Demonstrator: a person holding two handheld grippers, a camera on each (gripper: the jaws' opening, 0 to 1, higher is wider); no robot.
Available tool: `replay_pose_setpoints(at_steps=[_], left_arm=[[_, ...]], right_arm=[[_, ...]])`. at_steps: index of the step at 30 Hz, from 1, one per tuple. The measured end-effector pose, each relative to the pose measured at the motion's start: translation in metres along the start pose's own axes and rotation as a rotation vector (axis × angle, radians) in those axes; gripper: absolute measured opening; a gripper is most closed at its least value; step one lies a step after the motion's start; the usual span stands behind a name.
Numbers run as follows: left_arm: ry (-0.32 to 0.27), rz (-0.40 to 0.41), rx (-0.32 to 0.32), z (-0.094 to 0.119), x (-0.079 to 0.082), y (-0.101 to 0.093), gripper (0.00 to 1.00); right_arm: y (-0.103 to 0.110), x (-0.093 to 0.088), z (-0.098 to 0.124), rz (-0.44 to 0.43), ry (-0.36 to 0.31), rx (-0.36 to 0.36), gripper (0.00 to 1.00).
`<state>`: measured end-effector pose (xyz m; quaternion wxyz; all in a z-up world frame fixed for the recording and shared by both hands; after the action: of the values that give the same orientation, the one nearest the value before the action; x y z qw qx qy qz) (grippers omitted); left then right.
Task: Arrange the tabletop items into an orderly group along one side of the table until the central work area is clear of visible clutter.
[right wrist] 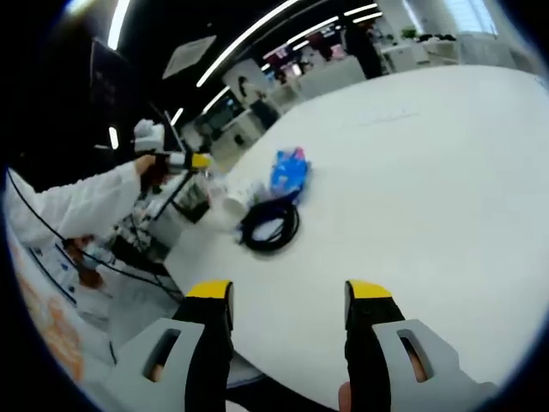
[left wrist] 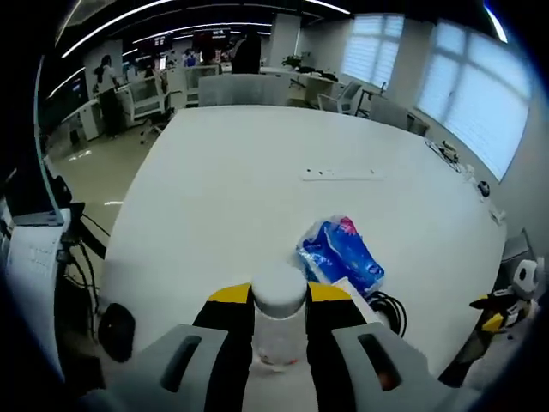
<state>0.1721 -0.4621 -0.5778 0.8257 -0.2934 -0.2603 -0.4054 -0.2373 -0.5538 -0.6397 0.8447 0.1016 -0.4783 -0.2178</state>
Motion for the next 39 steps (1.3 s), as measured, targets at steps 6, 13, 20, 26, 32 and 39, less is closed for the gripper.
replay_pose_setpoints(at_steps=[6, 13, 20, 26, 32, 39], left_arm=[[-0.086, 0.014, 0.018, 0.016, -0.016, -0.001, 0.2], [-0.105, 0.041, 0.026, 0.018, -0.017, -0.002, 0.2], [-0.128, 0.018, 0.046, 0.009, 0.005, -0.004, 0.2], [-0.143, 0.016, 0.057, -0.005, 0.034, -0.002, 0.2], [-0.144, 0.005, 0.063, -0.02, 0.062, -0.003, 0.2], [-0.131, -0.028, 0.062, -0.039, 0.09, -0.003, 0.2]], right_arm=[[-0.004, 0.005, 0.006, -0.039, -0.039, -0.016, 0.5], [-0.003, 0.006, 0.006, -0.085, -0.063, -0.014, 0.5], [-0.002, 0.011, 0.001, -0.076, -0.061, -0.004, 0.5], [-0.005, 0.009, 0.002, -0.082, -0.053, -0.006, 0.5], [-0.015, 0.011, 0.006, -0.126, -0.074, -0.036, 0.5], [-0.019, 0.006, 0.008, -0.172, -0.091, -0.065, 0.5]])
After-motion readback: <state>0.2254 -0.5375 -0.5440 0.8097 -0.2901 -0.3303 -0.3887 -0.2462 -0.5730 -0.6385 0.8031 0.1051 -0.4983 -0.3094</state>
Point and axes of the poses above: the point that each gripper's makers call its tool centre point, and the gripper's own axes: z roughly backward along the fingers, y roughly to its left, x roughly out of its top, the point moved 7 cm from there along z, roughly backward along the fingers, and after that the axes turned 11 degrees about z, right-handed, at the moved point
